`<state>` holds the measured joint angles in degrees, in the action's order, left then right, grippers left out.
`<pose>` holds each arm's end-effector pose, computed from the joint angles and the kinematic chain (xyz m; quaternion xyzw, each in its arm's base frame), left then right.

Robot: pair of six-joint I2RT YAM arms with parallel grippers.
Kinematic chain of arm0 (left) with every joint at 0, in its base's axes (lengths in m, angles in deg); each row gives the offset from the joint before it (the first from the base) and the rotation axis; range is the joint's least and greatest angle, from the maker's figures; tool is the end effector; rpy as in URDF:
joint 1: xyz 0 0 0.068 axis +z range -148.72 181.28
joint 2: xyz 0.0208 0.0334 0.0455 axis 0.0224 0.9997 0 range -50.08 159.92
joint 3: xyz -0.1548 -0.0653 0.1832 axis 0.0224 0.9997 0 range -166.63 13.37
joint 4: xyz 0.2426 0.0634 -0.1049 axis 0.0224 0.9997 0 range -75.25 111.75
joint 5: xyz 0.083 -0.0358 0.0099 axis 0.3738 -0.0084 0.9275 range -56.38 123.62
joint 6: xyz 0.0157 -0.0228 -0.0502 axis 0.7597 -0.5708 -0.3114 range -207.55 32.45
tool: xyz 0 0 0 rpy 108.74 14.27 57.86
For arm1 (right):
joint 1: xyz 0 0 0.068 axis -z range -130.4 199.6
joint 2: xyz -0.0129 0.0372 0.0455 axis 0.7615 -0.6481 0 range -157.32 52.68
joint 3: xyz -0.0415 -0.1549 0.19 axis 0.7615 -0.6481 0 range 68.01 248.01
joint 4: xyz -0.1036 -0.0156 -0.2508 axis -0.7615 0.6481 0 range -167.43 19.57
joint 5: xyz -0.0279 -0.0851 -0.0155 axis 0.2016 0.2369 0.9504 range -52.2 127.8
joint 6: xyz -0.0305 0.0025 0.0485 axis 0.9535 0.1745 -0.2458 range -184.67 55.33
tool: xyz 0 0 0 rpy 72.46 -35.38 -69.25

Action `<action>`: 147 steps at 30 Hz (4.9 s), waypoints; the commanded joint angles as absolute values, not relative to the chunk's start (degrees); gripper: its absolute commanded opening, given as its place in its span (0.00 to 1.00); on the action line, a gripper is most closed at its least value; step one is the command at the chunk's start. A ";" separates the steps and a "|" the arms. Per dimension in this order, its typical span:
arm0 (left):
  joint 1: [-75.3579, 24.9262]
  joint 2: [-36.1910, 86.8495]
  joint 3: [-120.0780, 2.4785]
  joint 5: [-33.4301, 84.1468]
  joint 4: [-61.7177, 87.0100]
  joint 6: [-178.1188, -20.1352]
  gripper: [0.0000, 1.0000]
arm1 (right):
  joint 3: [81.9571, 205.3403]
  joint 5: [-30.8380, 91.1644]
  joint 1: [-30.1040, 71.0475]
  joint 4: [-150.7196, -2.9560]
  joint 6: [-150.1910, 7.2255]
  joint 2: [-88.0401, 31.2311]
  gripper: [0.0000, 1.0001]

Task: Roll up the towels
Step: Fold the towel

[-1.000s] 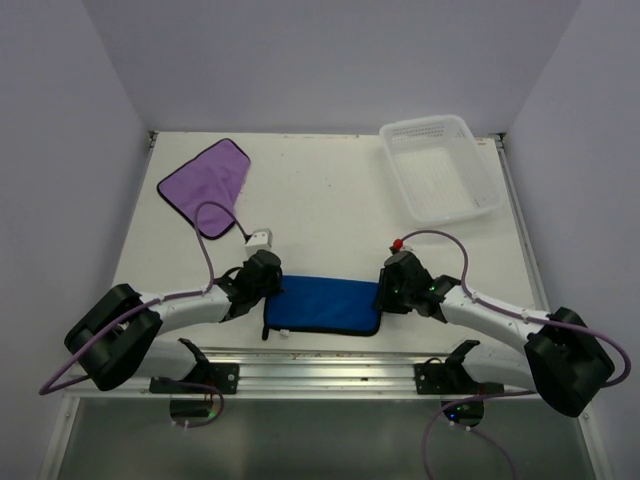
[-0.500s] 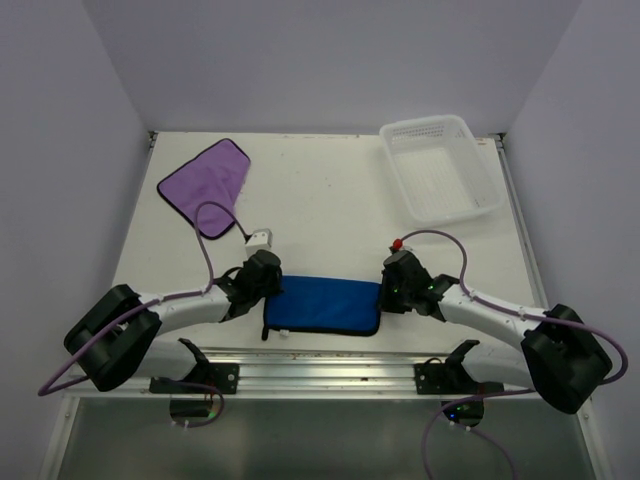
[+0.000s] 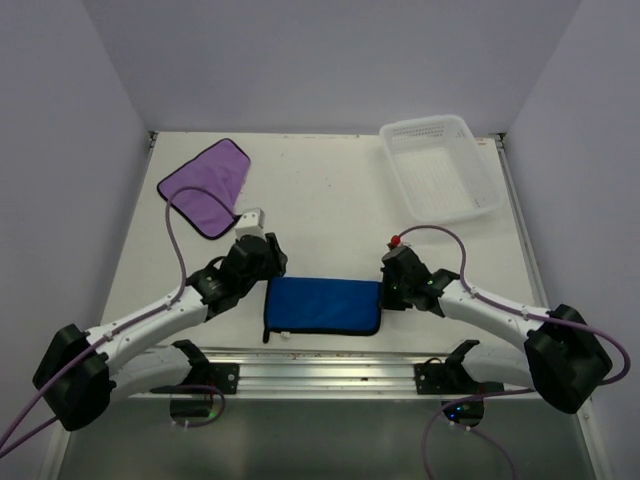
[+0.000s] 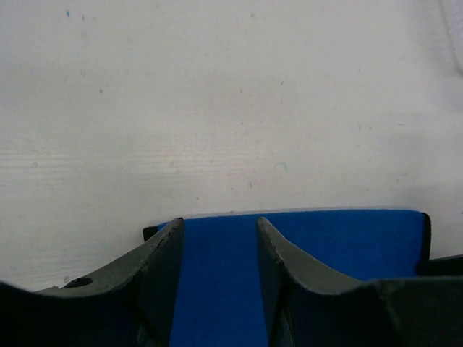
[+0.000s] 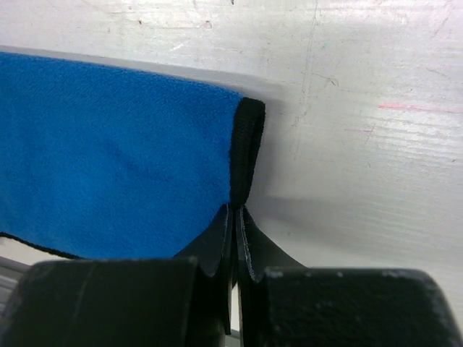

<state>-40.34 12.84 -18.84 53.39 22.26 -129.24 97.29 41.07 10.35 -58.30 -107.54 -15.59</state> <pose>0.1962 -0.1559 0.1777 -0.0755 0.8862 -0.1705 0.4241 0.1786 0.1429 0.1238 0.0382 0.9605 0.1596 0.2249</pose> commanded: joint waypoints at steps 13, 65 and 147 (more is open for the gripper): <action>-40.02 1.78 -23.63 55.33 29.87 -126.40 0.52 | 113.01 48.17 12.51 -37.63 -96.58 -12.37 0.00; -38.79 -2.79 -34.53 69.22 38.92 -105.57 1.00 | 135.69 35.78 -3.39 -48.95 -103.34 -39.60 0.00; -37.56 -8.76 -33.30 72.64 38.48 -106.53 1.00 | 143.16 37.44 -20.45 -51.33 -101.67 -48.94 0.14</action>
